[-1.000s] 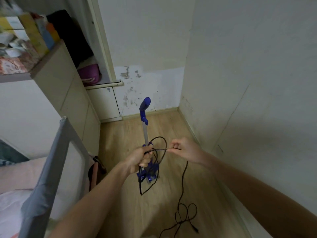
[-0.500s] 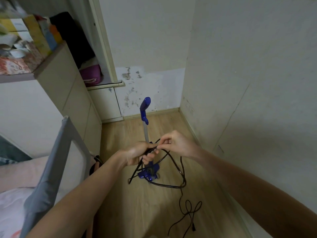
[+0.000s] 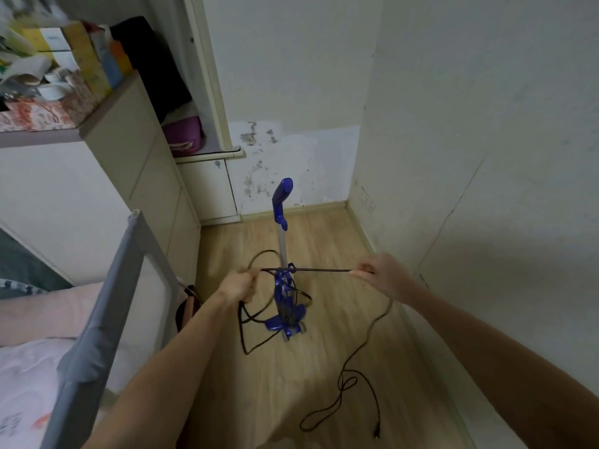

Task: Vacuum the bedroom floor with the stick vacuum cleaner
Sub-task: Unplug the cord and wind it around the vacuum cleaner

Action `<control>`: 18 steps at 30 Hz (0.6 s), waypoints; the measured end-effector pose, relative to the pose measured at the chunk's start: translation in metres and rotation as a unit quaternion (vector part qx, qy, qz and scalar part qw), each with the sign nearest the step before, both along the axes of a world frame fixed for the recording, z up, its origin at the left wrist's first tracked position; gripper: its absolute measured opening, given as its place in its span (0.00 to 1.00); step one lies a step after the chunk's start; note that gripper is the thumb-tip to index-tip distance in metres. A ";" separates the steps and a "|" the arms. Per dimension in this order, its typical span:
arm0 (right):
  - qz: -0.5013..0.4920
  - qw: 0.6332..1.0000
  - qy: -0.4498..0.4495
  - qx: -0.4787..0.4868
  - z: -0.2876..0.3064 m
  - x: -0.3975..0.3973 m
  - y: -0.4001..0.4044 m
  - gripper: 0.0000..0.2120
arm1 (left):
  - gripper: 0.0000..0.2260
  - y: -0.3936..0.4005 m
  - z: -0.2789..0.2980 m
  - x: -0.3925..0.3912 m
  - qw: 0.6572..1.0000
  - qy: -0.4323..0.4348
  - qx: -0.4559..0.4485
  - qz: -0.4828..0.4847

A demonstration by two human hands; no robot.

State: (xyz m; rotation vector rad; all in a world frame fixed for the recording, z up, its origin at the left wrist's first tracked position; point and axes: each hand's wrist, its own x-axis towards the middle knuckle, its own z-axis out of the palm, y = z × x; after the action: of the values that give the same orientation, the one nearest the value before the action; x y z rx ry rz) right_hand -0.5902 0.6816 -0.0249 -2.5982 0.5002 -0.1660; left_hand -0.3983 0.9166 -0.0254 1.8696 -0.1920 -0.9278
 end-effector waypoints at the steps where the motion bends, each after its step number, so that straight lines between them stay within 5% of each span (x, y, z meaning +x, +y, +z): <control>1: -0.021 1.000 0.012 -0.020 -0.008 -0.008 -0.010 0.13 | 0.13 0.005 -0.009 0.009 0.996 -0.006 0.028 0.083; 3: -0.071 0.996 0.040 -0.043 -0.018 -0.022 -0.022 0.13 | 0.13 0.016 -0.026 0.026 0.976 -0.016 0.083 0.199; 6: -0.123 0.990 0.022 -0.061 -0.017 -0.027 -0.015 0.10 | 0.18 0.020 -0.034 0.035 0.967 -0.037 0.114 0.226; 9: -0.031 0.997 -0.014 -0.070 -0.002 -0.010 0.015 0.10 | 0.18 0.011 -0.034 0.030 0.973 -0.046 0.107 0.199; 11: 0.065 0.982 -0.046 -0.174 0.005 0.000 0.034 0.07 | 0.14 0.004 -0.028 0.024 0.977 -0.045 0.109 0.177; 14: 0.141 0.960 -0.002 -0.244 0.008 0.008 0.041 0.21 | 0.10 -0.007 -0.013 0.009 0.990 -0.038 0.065 0.118; 18: 0.176 0.976 0.074 -0.105 0.020 0.025 0.056 0.07 | 0.14 -0.018 0.010 -0.018 0.999 -0.002 -0.048 -0.011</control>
State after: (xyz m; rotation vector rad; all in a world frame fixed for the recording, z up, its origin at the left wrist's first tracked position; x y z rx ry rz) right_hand -0.5654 0.7373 -0.0051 -2.8697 0.0654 0.1011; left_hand -0.4167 0.8989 -0.0155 1.7844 -0.2549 -0.9138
